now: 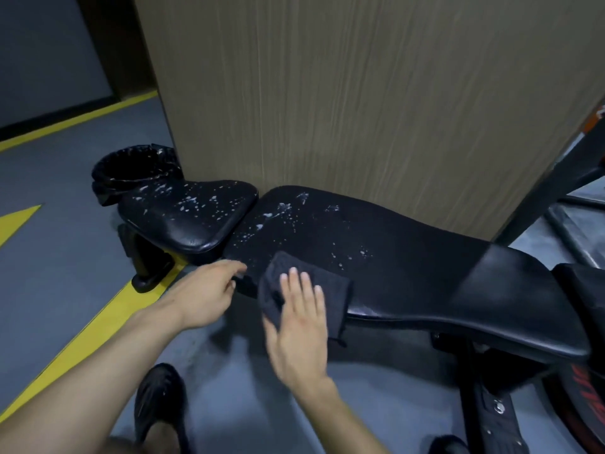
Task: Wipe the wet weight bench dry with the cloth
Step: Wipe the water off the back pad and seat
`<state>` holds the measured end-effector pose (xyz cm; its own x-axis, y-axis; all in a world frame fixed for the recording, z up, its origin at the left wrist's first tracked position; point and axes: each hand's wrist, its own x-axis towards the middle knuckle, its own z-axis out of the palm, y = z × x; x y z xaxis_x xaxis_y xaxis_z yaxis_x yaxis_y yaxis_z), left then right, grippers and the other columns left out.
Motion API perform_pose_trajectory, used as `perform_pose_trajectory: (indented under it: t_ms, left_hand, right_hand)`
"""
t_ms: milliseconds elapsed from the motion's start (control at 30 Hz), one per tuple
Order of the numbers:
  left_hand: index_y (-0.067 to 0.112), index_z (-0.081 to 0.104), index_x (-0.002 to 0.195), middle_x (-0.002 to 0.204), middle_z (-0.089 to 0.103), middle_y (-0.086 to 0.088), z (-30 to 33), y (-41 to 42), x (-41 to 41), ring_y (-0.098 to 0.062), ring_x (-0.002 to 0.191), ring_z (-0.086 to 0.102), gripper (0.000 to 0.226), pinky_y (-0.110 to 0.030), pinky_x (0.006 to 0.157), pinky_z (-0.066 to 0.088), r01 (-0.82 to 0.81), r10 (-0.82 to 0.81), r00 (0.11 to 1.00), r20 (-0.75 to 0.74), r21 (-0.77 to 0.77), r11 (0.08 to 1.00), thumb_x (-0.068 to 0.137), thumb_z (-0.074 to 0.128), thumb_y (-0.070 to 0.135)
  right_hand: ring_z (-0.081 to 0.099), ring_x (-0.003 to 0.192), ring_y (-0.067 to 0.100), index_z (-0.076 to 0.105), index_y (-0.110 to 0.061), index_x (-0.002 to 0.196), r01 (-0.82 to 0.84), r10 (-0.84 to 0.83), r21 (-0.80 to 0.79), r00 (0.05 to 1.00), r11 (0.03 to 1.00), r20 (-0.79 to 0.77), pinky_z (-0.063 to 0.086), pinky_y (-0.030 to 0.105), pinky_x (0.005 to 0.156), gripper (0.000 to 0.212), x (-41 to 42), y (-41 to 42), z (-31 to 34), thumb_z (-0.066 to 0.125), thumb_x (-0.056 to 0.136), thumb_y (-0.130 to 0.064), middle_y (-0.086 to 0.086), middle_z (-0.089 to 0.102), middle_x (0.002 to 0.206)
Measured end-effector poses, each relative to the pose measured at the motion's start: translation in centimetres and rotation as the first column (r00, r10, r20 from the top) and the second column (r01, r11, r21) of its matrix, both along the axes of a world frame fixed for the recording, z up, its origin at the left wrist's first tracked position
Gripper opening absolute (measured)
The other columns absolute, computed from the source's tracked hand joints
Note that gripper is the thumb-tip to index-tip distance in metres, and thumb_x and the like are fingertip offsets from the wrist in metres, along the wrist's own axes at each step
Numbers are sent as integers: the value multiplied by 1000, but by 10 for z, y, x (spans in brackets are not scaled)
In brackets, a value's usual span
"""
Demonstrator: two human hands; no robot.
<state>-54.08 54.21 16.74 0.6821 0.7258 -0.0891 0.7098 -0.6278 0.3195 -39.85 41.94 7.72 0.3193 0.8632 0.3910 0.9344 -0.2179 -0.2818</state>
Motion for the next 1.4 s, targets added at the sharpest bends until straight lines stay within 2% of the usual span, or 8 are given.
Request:
perform_pose_trajectory:
  t_ms: [200,367,533,733,900,1100,1233,1400]
  left_hand:
    - [18,51,143,153,45,4,15,41,33,-18,138,45,42,-27,114,33,89,-94,993,77,59,994,102,43,16]
    - [24,49,142,152,44,12,23,63,47,-17,134,49,42,-38,110,41,171,-178,980,90,81,982,102,40,19]
    - [26,50,141,149,48,12,26,73,62,-18,131,52,41,-41,106,44,277,-289,947,138,103,955,102,39,19]
    - [26,54,138,145,53,11,34,85,73,-17,128,54,39,-42,105,45,326,-341,899,276,100,940,104,38,18]
    - [27,56,136,143,55,12,34,108,60,-14,128,54,38,-40,104,46,349,-354,876,327,78,934,104,38,18]
    - [25,59,132,143,54,12,23,128,56,-14,130,52,37,-40,106,44,429,-417,851,319,36,903,103,39,16]
    - [27,59,132,146,49,18,23,131,64,-12,132,50,37,-40,107,44,445,-430,843,322,30,895,103,38,16]
    - [27,59,134,149,46,20,25,134,65,-6,135,44,38,-33,111,40,387,-391,853,347,83,918,104,38,16]
  right_hand:
    - [35,147,20,43,-12,150,-185,192,-79,977,980,94,23,42,120,71,60,-3,8,51,85,-40,1,38,159]
    - [48,136,23,52,-18,143,275,-268,19,950,961,-163,27,37,119,57,142,-42,28,37,97,-49,1,54,147]
    - [46,138,27,59,-3,136,564,-554,33,819,825,-151,25,40,119,65,102,-29,22,33,96,-48,11,56,144]
    - [42,142,18,57,-15,140,251,-247,-132,968,959,45,24,35,118,59,58,13,24,38,94,-47,-1,50,151]
    - [40,142,28,55,-8,140,506,-524,-149,842,850,-127,20,36,120,51,101,10,49,44,102,-39,12,51,149]
    - [24,151,15,54,-19,141,237,-244,-258,970,937,2,20,43,122,62,49,3,33,42,84,-41,-8,34,160]
    - [17,153,12,39,-24,153,308,-354,-343,932,887,-78,8,37,125,77,117,37,46,24,85,-58,-11,27,163]
    - [10,154,14,23,-16,159,393,-438,-366,898,844,-47,3,35,124,66,179,85,41,39,102,-47,-4,18,166]
